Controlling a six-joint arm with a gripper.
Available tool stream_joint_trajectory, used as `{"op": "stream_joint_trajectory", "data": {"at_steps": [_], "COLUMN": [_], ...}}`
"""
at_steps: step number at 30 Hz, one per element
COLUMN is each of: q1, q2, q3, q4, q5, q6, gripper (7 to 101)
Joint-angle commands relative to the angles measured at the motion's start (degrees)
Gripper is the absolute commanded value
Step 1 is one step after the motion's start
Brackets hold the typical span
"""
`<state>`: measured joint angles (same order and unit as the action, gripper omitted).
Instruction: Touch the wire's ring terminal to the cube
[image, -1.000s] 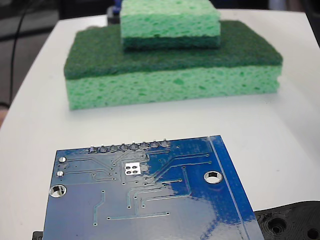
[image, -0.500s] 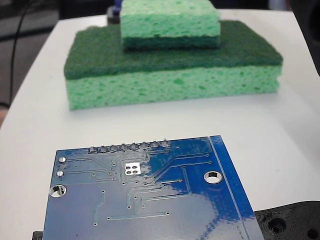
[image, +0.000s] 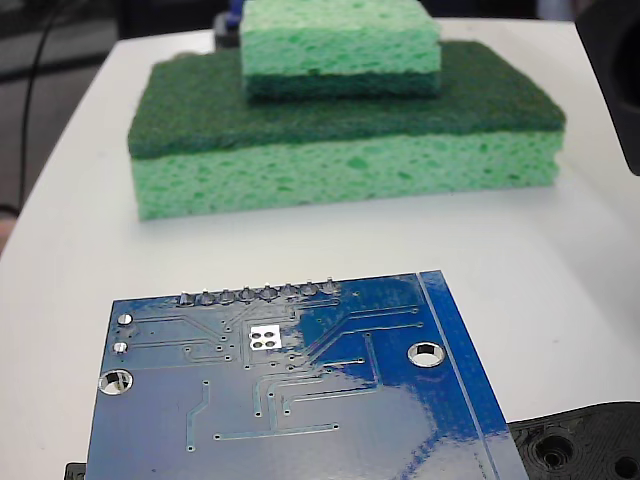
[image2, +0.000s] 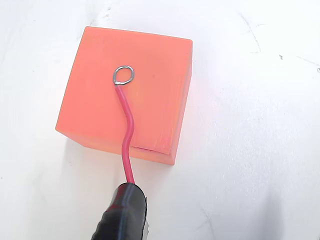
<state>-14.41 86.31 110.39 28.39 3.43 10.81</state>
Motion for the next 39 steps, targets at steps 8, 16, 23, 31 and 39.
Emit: {"op": "stream_joint_trajectory", "data": {"at_steps": [8,16,23,31,39], "q1": [0.0,0.4,4.9,12.6,16.2], "q2": [3.9,22.9,54.1,82.8,88.6], "q3": [-3.3,3.5,25.6,49.2,55.2], "q4": [4.7,12.1,12.7,12.6,15.5], "q5": [0.8,4.4,2.3,-4.8,-7.4], "q6": [-1.3,-2.6,-4.1,-6.4,-8.7], "gripper": [100.3,100.3,100.3,100.3,100.3]}}
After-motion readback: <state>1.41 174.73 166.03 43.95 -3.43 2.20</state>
